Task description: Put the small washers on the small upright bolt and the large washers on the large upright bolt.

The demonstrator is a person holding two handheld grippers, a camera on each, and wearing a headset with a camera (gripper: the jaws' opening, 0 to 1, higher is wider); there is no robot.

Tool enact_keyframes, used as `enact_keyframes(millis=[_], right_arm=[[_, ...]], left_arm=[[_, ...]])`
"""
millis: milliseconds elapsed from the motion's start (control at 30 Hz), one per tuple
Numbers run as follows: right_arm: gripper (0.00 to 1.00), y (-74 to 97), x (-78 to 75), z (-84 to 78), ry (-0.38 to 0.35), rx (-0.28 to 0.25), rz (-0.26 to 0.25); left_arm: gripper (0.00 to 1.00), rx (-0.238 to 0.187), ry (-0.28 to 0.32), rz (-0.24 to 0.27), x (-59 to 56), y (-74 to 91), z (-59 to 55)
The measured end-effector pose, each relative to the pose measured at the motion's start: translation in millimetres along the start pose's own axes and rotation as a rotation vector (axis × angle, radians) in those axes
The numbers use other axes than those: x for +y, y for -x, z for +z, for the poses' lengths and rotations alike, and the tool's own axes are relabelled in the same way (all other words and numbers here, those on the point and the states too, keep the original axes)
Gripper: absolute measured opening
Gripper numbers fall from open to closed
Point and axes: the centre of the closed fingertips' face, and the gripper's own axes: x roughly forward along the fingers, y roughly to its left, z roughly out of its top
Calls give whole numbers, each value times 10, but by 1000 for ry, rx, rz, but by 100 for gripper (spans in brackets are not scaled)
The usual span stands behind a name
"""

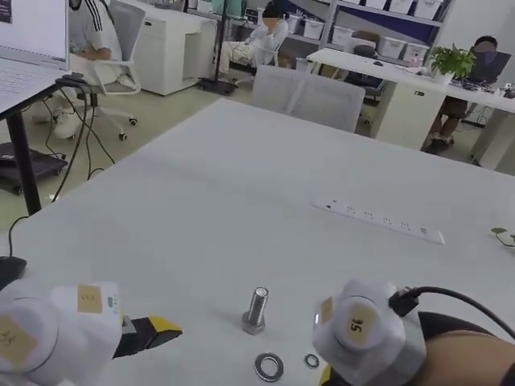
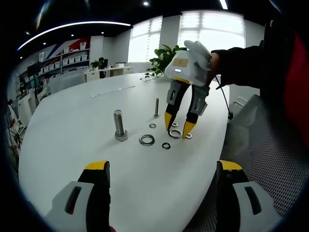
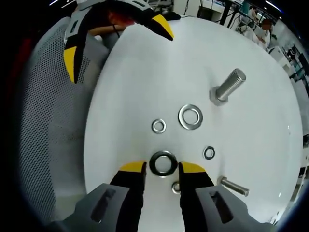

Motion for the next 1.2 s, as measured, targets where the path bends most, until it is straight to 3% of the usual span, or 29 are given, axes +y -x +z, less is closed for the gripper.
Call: enact_keyframes(millis=[733,1200], right_arm=[[24,-9,-7,26,34,49,-16],[25,-36,-11,50,65,159,1]], left_arm=[[90,-7,-4,13,2,14,5],[89,-14,-7,19,8,35,21]])
